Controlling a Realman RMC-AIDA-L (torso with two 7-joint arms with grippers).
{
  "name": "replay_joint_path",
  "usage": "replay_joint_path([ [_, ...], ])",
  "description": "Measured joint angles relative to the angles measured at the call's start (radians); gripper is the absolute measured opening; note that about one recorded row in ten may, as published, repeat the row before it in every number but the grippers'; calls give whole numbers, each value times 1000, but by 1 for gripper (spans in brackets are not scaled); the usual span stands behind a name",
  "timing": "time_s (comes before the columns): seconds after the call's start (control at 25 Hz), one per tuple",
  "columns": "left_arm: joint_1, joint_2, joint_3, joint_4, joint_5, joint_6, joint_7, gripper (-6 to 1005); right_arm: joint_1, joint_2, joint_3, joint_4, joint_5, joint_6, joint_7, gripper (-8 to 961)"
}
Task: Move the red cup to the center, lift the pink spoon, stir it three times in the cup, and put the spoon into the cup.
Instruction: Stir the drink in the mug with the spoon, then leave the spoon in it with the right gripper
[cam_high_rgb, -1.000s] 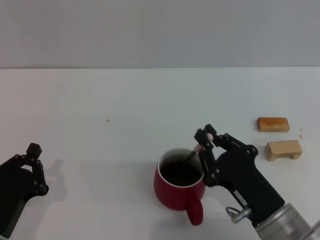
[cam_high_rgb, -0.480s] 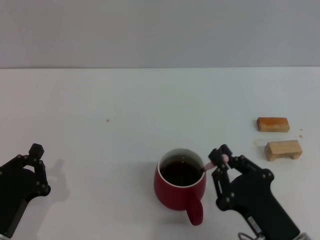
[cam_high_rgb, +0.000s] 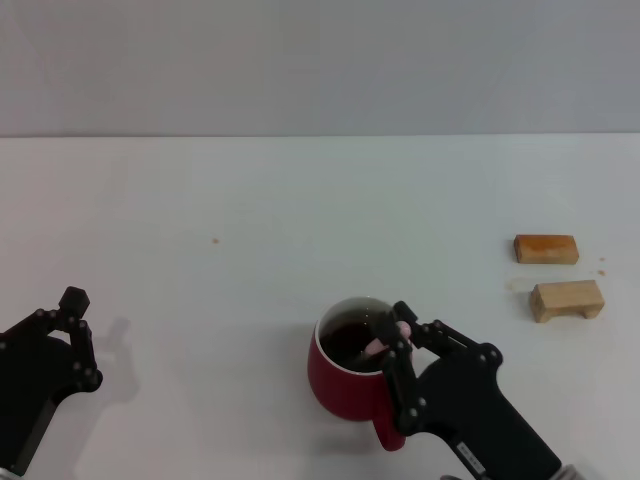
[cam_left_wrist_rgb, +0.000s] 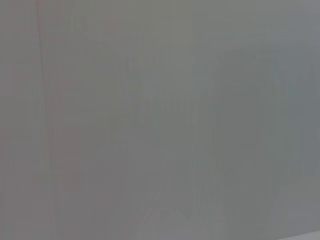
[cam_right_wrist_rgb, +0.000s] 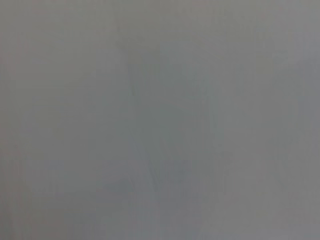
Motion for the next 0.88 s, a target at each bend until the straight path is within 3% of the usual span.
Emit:
replay_joint_path([
  [0.48,1,0,-3,2,-4,0,1,2,117,2,19,-24,4,68,0,21],
  [0.88,2,0,-3,2,-5,-8,0,2,102,-3,67,-70,8,59,-2,21],
])
